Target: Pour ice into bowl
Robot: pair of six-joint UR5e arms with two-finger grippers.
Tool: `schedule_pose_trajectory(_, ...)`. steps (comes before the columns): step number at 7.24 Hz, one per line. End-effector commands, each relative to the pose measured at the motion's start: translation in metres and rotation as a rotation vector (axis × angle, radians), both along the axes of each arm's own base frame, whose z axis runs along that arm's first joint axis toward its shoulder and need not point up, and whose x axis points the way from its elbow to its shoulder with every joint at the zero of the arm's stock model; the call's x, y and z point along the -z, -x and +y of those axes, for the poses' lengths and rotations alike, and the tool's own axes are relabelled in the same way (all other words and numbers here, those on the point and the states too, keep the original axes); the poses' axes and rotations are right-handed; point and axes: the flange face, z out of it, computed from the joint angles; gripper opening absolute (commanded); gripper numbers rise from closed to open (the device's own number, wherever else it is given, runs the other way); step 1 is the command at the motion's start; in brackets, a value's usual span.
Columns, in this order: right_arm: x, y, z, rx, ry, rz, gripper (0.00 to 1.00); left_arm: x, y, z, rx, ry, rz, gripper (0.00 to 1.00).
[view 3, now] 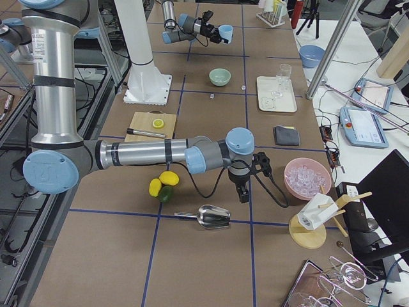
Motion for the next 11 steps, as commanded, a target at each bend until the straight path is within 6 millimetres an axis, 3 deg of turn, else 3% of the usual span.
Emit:
schedule_pose_trajectory(1, -0.002, -0.001, 0.002, -0.003, -0.003, -0.003, 1.0, -0.068, 0.052, -0.032, -0.043, 0.057, -0.051, 0.0)
schedule_pose_trajectory(3, -0.002, -0.001, 0.004, -0.007, 0.003, -0.005, 1.0, -0.124, 0.111, -0.057, -0.046, 0.125, -0.108, 0.0)
schedule_pose_trajectory(5, -0.001, -0.001, 0.004, -0.009, 0.001, -0.006, 1.0, -0.174, 0.149, -0.055, -0.013, 0.25, -0.017, 0.0)
schedule_pose_trajectory(7, 0.0, -0.001, 0.004, -0.009, -0.001, -0.007, 1.0, -0.215, 0.174, -0.047, 0.015, 0.308, -0.043, 0.0)
schedule_pose_trajectory(9, 0.001, -0.001, 0.004, -0.009, -0.002, -0.007, 1.0, -0.287, 0.185, -0.042, 0.027, 0.354, 0.048, 0.0)
schedule_pose_trajectory(10, 0.003, -0.001, 0.004, -0.009, -0.007, -0.007, 1.0, -0.302, 0.193, -0.041, 0.082, 0.337, 0.057, 0.0)
schedule_pose_trajectory(11, 0.003, -0.001, 0.004, -0.008, -0.008, -0.007, 1.0, -0.303, 0.197, -0.044, 0.164, 0.321, 0.06, 0.0)
